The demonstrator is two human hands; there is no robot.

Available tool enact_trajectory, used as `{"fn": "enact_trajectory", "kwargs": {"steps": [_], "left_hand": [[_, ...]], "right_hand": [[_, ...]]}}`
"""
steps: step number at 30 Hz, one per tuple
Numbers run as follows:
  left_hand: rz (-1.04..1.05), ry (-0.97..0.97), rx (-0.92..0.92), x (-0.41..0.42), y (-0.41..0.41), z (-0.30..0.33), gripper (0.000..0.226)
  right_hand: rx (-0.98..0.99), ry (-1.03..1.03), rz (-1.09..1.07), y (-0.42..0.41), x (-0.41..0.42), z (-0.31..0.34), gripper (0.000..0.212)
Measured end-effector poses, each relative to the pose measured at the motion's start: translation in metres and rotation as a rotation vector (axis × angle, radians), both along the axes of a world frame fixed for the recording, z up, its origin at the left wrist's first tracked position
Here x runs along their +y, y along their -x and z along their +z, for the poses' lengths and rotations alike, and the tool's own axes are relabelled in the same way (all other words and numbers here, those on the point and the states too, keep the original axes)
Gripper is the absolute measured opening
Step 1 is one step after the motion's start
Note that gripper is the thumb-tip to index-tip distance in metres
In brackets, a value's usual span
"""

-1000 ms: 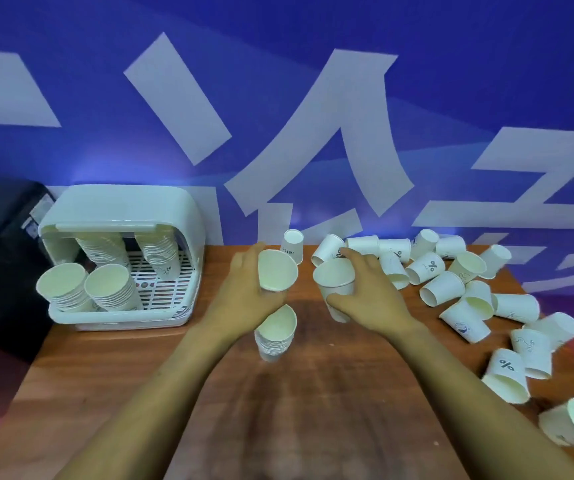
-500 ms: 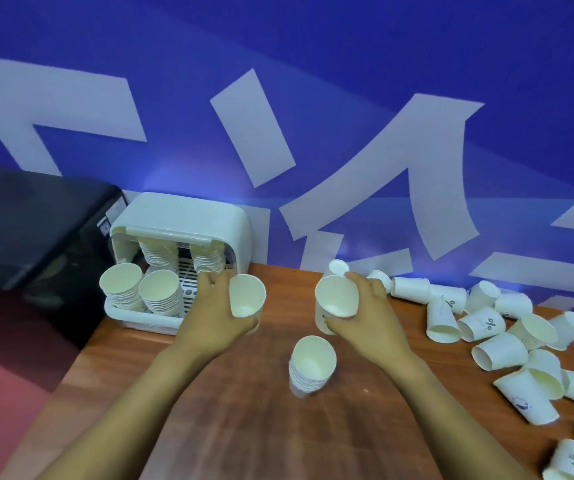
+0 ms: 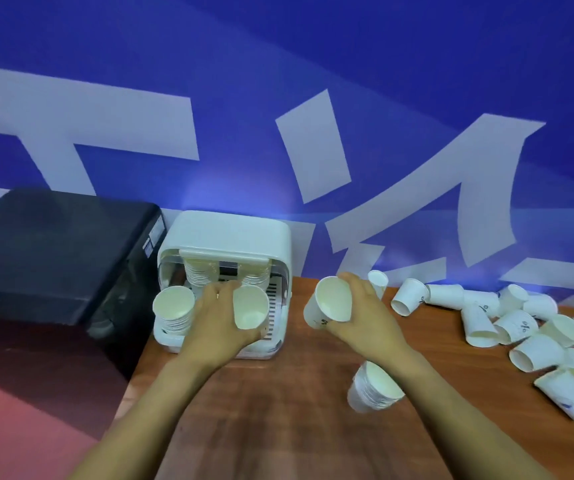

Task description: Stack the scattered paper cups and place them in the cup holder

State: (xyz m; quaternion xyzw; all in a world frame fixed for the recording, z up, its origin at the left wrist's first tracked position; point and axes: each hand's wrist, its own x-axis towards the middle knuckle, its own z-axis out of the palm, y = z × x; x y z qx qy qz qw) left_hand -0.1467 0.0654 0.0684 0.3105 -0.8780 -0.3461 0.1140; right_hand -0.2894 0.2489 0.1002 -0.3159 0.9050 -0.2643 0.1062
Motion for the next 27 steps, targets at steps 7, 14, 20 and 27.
{"fn": "enact_trajectory", "kwargs": {"steps": [7,14,20,27], "left_hand": [[0.025,0.012,-0.002,-0.083,-0.051,0.008,0.077],[0.006,0.072,-0.031,-0.120,-0.057,0.005,0.082],[0.000,0.064,-0.071,-0.130,-0.054,-0.010,0.080],[-0.025,0.091,-0.130,-0.137,-0.046,-0.023,0.080]], "right_hand": [[-0.058,0.026,0.043,-0.054,-0.091,-0.011,0.079],[-0.086,0.027,0.017,-0.076,-0.131,-0.027,0.077],[-0.107,-0.036,-0.008,-0.077,-0.150,-0.035,0.079],[-0.114,-0.105,0.011,-0.078,-0.162,-0.046,0.082]]}}
